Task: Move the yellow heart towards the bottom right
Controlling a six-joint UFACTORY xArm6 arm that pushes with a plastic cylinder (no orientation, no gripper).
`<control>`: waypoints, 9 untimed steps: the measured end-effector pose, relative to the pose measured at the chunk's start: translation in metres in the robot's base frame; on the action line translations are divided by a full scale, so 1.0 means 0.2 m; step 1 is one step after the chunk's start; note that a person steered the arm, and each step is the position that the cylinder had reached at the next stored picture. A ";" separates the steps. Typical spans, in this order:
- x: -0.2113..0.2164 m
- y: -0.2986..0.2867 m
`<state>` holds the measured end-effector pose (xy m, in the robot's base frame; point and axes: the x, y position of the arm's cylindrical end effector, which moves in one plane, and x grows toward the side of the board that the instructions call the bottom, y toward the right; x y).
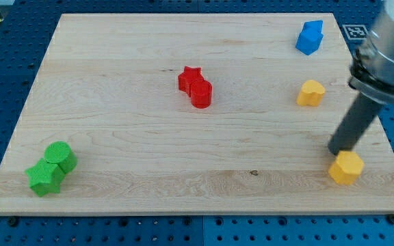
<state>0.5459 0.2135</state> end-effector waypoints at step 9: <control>-0.90 -0.07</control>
<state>0.3661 0.1992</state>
